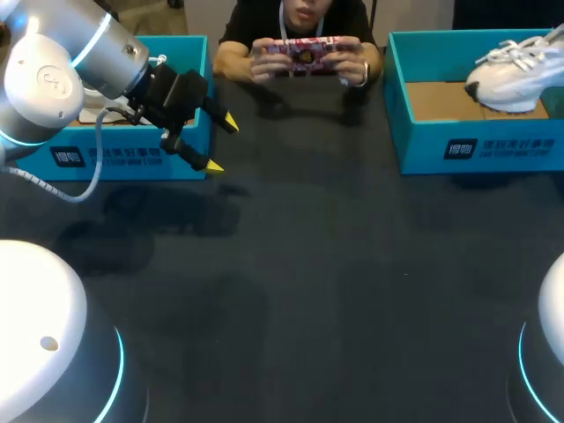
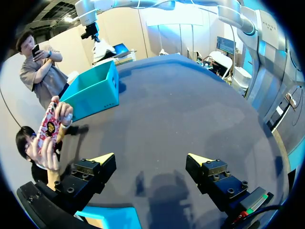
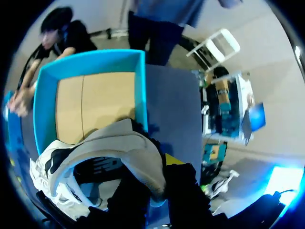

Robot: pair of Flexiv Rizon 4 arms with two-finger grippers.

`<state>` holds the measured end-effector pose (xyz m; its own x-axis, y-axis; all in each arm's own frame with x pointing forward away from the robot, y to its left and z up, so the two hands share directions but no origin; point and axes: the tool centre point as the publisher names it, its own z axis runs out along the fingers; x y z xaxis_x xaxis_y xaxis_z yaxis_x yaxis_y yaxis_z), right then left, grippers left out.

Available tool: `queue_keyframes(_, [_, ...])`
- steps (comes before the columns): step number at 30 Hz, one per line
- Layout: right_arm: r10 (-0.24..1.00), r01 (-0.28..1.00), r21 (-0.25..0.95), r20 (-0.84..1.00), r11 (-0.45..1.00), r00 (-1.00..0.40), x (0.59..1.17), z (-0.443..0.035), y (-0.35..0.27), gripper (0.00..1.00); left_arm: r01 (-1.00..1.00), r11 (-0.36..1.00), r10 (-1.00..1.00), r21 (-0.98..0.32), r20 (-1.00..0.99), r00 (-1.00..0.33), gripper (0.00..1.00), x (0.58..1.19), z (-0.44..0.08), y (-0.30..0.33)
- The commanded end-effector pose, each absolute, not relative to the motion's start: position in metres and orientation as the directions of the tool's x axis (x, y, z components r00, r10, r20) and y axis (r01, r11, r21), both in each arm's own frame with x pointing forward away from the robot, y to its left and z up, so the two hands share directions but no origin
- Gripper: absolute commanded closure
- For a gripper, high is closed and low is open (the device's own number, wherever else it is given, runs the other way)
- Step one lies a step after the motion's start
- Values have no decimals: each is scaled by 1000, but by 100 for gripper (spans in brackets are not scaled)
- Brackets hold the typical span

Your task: Take the shoe out of the shoebox, open the shoe tongue, remove and reinsert the insole, then place the shoe into the shoebox

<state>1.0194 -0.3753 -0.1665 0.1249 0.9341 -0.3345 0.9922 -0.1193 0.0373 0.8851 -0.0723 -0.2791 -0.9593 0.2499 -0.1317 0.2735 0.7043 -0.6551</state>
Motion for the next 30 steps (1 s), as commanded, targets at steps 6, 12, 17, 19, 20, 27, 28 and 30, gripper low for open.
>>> queue_keyframes(6, [822, 859, 78, -259, -505, 507, 1026, -163, -376, 100, 274, 706, 250, -653, -132, -959, 0, 884, -279, -72])
queue_keyframes(12, [828, 866, 82, -258, -494, 497, 1027, -166, -374, 100, 274, 706, 250, -653, -132, -959, 0, 884, -279, -72])
queue_keyframes(17, [837, 883, 102, -285, -458, 467, 1031, -169, -369, 100, 274, 706, 250, -653, -132, -959, 0, 884, -279, -72])
queue_keyframes(19, [844, 889, 104, -281, -446, 457, 1032, -169, -368, 100, 274, 706, 250, -653, -132, -959, 0, 884, -279, -72])
queue_keyframes(20, [847, 893, 100, -286, -439, 449, 1032, -170, -368, 100, 274, 706, 250, -653, -132, -959, 0, 884, -279, -72])
queue_keyframes(27, [859, 907, 84, -296, -413, 419, 1035, -180, -364, 100, 274, 706, 250, -653, -132, -959, 0, 884, -279, -72])
queue_keyframes(28, [859, 907, 85, -297, -412, 418, 1036, -183, -364, 100, 274, 706, 250, -653, -132, -959, 0, 884, -279, -72])
queue_keyframes(30, [865, 912, 73, -295, -403, 406, 1037, -189, -362, 100, 274, 706, 250, -653, -132, -959, 0, 884, -279, -72])
